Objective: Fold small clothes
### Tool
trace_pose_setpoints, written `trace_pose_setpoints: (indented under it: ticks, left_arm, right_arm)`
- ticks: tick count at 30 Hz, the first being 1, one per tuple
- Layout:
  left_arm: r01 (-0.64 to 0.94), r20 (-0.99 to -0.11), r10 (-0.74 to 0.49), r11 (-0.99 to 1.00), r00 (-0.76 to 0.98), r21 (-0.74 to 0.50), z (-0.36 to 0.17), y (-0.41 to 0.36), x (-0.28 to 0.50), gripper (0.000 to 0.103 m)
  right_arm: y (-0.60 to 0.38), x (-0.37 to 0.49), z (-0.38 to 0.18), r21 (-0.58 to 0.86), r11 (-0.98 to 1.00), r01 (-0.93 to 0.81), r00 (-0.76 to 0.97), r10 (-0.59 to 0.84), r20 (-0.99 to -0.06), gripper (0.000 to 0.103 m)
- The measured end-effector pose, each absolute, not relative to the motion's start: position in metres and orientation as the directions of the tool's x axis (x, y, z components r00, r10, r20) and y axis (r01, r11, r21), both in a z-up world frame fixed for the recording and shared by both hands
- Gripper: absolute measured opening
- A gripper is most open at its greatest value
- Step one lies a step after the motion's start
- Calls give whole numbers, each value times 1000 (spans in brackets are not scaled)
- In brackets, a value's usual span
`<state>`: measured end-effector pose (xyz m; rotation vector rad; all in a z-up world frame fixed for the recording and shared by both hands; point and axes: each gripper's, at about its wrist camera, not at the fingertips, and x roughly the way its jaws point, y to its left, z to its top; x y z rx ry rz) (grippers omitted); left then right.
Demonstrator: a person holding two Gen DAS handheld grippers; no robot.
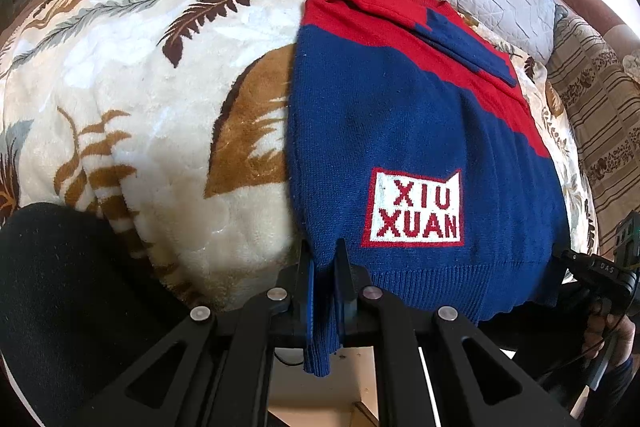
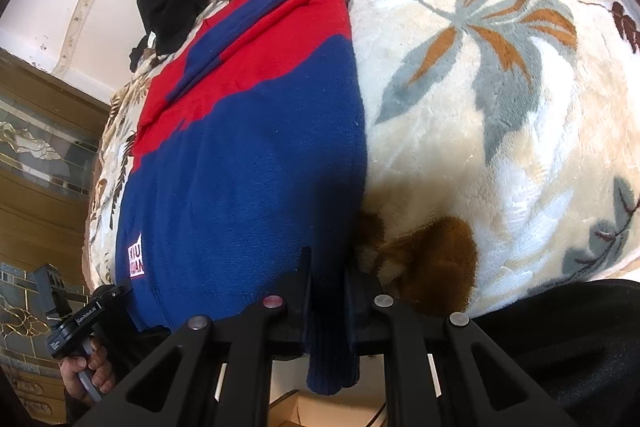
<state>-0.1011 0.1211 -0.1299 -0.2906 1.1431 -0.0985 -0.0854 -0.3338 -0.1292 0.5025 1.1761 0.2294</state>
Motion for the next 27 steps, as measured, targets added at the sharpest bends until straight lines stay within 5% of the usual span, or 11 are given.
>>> trace_pose_setpoints:
  ticks: [27]
  left_arm:
    - [-37, -840, -200, 967, 505, -252, -100, 112, -106, 8]
  right_arm:
    - [-336, -84, -92, 567, 824, 1, 418, 515, -748, 12]
